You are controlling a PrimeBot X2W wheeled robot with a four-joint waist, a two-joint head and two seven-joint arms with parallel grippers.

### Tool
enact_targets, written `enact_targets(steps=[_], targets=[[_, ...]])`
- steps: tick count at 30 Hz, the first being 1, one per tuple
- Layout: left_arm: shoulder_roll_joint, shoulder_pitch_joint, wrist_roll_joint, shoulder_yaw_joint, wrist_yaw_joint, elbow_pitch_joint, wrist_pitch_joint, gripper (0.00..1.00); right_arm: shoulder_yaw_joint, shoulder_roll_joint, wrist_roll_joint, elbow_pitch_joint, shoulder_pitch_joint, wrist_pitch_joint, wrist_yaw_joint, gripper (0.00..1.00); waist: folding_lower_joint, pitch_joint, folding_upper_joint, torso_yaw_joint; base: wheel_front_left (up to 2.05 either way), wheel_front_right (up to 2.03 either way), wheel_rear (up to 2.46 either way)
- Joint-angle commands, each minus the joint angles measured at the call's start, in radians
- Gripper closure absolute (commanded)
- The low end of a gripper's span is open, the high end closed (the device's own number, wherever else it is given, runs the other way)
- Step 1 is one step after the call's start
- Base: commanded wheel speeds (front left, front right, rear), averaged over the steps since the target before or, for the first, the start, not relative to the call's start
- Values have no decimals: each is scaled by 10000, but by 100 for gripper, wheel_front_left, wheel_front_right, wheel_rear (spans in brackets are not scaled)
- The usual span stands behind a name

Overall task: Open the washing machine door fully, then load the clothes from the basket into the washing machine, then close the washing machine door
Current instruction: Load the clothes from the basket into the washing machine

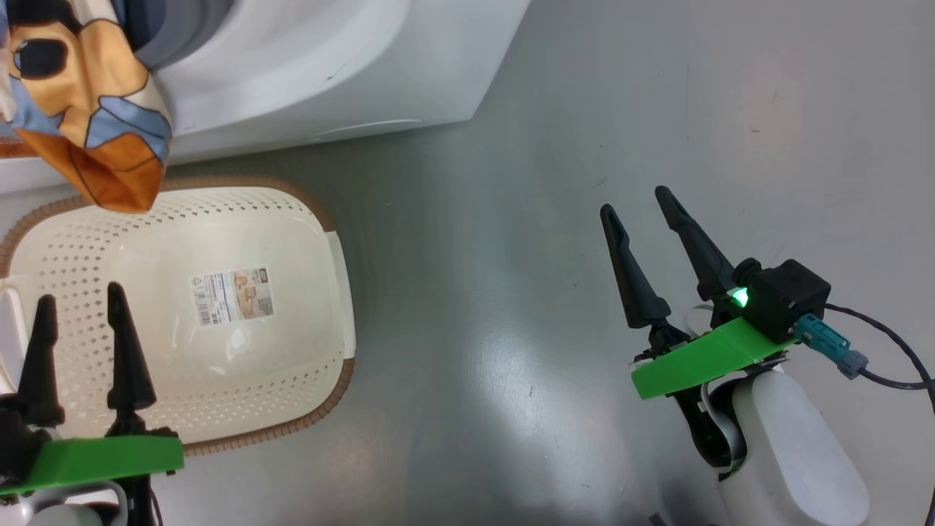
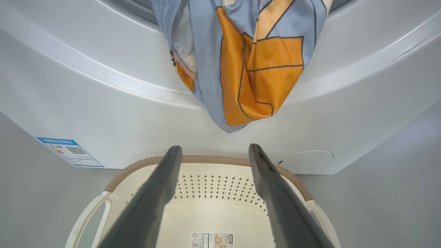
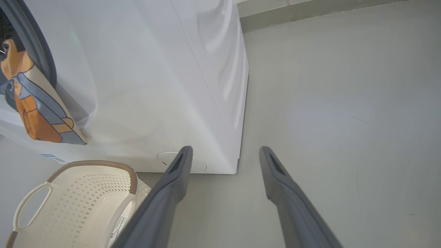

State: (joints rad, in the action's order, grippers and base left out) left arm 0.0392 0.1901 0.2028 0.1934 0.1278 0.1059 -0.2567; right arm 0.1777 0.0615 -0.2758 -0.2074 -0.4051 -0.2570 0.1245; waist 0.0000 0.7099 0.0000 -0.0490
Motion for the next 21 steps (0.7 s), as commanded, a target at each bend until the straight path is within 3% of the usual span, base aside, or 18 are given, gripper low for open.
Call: enact_targets(steps=[1,11,21], targets=[[269,-84,-94,285,28,-247,-51,0,206,-113,64,157,395,-48,62,0,0,-3,0,-10,0,0,0],[808,1022,-264,-190,28,184,-29,0,317,-113,-85,91,317,-48,62,0,0,-75,0,-134,0,0,0],[1200,2521,-44,-189,-55,1149,643,0,337,-113,-241,90,331,-48,62,0,0,-52,0,-298,0,0,0]])
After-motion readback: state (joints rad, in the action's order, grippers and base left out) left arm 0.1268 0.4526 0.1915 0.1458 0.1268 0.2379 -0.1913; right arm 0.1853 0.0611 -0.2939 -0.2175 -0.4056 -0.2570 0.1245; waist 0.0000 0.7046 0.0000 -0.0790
